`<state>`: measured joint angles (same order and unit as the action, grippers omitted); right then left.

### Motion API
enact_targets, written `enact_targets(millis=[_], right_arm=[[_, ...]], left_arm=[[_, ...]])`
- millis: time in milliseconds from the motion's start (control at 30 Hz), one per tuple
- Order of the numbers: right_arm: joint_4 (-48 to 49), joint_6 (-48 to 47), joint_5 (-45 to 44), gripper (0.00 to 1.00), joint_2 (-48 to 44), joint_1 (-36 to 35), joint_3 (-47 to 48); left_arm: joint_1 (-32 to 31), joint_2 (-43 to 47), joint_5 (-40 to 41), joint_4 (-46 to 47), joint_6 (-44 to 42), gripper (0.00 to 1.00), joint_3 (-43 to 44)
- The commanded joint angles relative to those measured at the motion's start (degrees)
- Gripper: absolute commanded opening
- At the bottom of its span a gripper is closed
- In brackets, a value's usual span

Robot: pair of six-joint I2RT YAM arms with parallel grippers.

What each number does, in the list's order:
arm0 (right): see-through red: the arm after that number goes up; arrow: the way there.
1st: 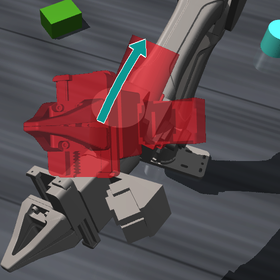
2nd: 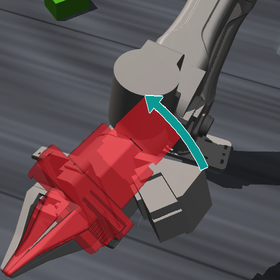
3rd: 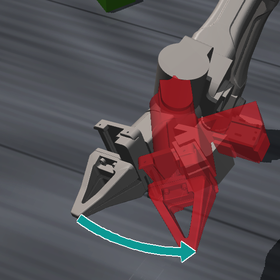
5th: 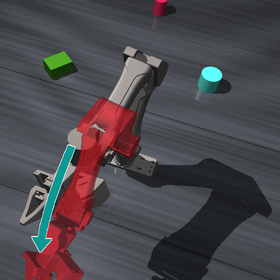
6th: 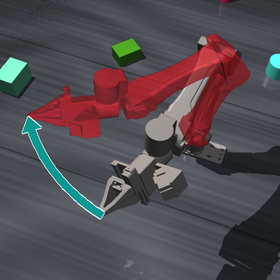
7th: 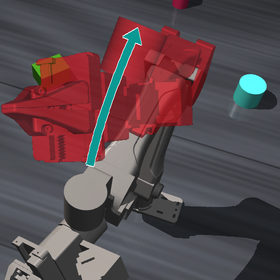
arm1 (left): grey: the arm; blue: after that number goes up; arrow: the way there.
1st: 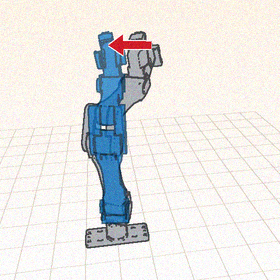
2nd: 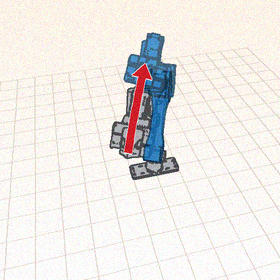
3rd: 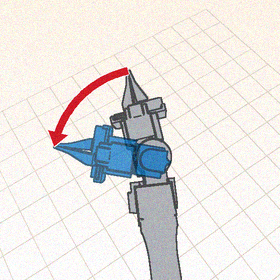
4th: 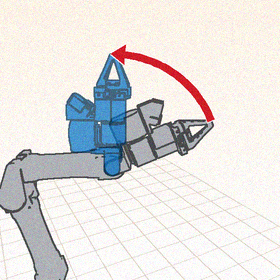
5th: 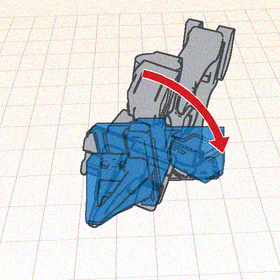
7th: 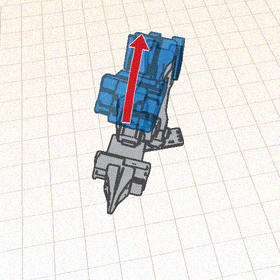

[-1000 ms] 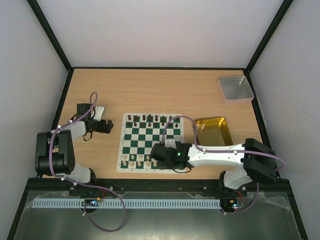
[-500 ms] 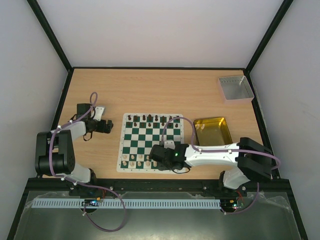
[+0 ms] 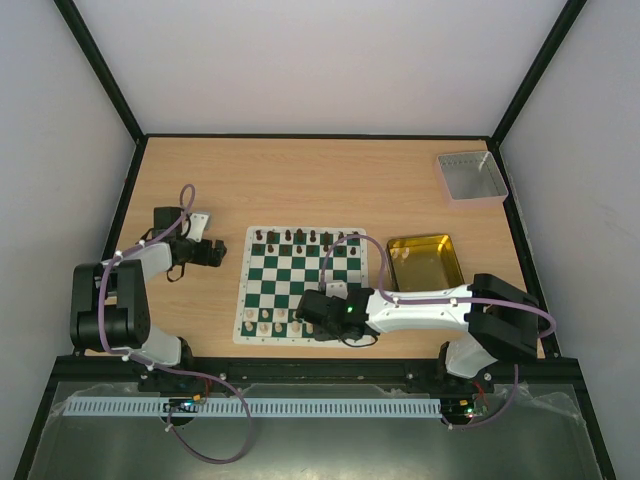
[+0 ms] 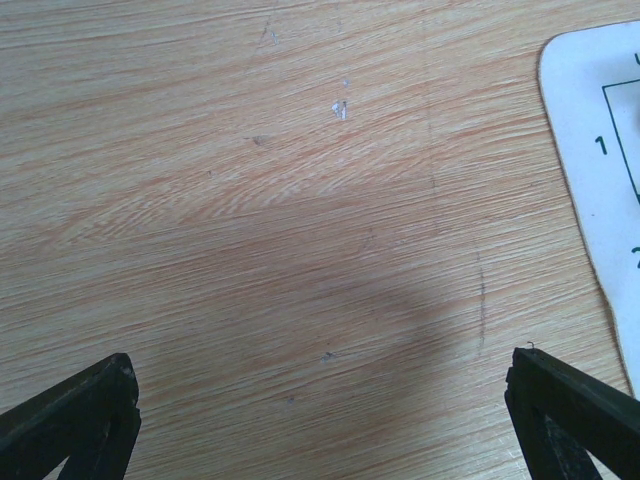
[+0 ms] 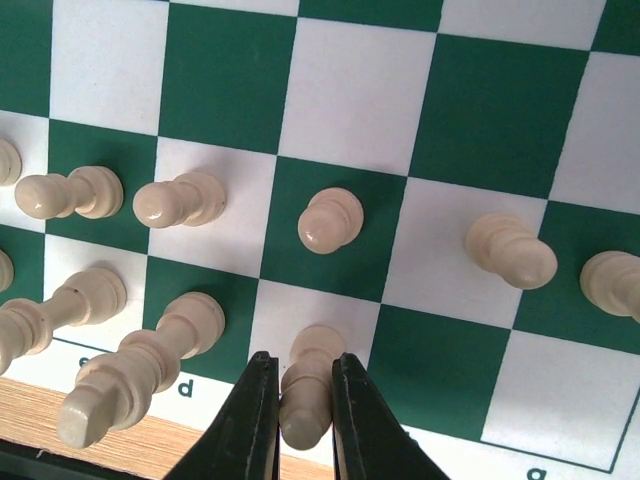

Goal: Set up the chess pieces on the board
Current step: Place the chess piece on the chessboard.

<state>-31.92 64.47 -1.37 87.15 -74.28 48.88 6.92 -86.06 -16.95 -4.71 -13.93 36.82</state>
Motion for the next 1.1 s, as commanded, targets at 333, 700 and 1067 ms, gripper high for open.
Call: enact_targets(millis=[333, 700, 1067], right_arm=[[-0.2, 0.0, -0.3, 0.26, 1.0, -0.3, 1.9], [-5.6, -0.6, -3.5, 0.27, -1.0, -0.3, 5.7], [-14.3, -2.4, -10.4, 0.29, -5.2, 4.2, 7.7]], left_arm=[[-0.2, -0.3, -0.4, -0.6, -0.2, 0.99, 1.2], [-0.2, -0.5, -0.4, -0.6, -0.3, 1.00, 1.3], [-0.2, -0.6, -0.6, -0.7, -0.3, 0.99, 1.5]])
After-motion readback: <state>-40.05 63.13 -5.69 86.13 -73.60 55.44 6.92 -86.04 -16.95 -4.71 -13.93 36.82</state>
